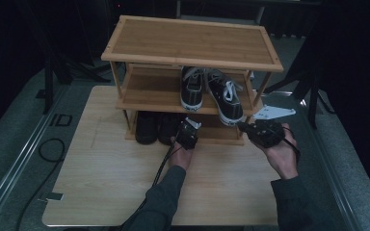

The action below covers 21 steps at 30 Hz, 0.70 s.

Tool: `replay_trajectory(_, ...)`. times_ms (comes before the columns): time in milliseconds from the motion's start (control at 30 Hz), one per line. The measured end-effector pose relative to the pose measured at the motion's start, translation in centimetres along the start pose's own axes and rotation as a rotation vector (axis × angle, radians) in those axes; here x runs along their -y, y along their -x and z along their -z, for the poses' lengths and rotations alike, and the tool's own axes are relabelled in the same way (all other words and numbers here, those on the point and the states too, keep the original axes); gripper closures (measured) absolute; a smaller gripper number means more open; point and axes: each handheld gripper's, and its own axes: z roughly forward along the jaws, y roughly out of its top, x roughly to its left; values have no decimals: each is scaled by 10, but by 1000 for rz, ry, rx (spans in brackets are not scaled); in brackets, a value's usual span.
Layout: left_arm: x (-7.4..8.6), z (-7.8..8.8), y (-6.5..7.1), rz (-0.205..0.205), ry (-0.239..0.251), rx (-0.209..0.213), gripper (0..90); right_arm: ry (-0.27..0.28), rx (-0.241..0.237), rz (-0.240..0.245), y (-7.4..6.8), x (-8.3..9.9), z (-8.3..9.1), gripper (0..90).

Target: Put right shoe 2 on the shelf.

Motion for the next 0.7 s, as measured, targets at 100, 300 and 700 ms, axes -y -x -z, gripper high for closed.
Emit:
replay_trajectory(100,0,0,0,-1,-1,0,898,8,-1,1,-1,-2,-1,900)
replay_trajectory(300,0,0,0,0,0,0,898,20,-15,1,-4,-6,-3,900)
replay_trajectory(700,0,0,0,3,0,0,898,45,-42,12,-9,-15,-12,900)
